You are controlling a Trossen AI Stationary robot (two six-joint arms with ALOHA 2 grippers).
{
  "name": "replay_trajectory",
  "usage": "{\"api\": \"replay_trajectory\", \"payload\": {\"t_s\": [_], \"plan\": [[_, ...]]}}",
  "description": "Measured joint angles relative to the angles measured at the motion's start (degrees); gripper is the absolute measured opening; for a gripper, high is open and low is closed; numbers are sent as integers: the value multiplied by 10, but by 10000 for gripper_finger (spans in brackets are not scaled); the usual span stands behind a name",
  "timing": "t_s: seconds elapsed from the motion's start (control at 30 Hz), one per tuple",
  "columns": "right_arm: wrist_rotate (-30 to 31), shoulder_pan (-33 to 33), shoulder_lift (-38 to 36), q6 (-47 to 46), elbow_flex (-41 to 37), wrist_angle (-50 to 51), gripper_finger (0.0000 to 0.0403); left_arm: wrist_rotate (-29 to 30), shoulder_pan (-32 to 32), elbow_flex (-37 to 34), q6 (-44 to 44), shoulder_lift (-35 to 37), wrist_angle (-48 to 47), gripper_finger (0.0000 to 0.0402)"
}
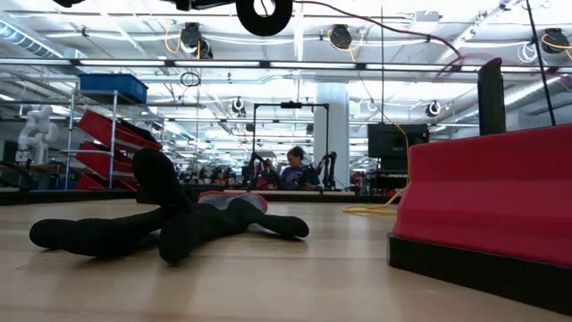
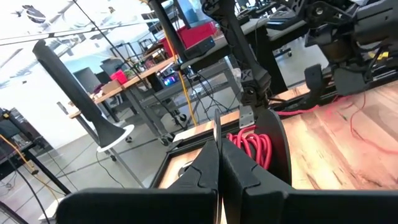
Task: Coil cords
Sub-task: Coil the red wire onto the black spool
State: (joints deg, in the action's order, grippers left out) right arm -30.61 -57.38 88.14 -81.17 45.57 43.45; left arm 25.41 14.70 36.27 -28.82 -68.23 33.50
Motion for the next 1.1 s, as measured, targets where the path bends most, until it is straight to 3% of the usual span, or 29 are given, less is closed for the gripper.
{"api": "replay_trajectory", "payload": {"t_s": [0.13, 0.3, 0.67, 0.9, 1.1], "plan": [[-44, -33, -2, -65, 1, -31, 0, 0, 0, 0, 0, 0, 0, 0], [-50, -58, -3, -121, 40, -26, 0, 1, 0, 0, 0, 0, 0, 0], [40, -87, -1, -209, 199, 13, 1, 5, 0, 0, 1, 0, 0, 0], [217, -112, -2, -246, 237, 19, 32, 5, 0, 0, 1, 0, 0, 0], [444, -114, -1, -148, 247, -4, 75, 5, 0, 0, 2, 0, 0, 0]]}}
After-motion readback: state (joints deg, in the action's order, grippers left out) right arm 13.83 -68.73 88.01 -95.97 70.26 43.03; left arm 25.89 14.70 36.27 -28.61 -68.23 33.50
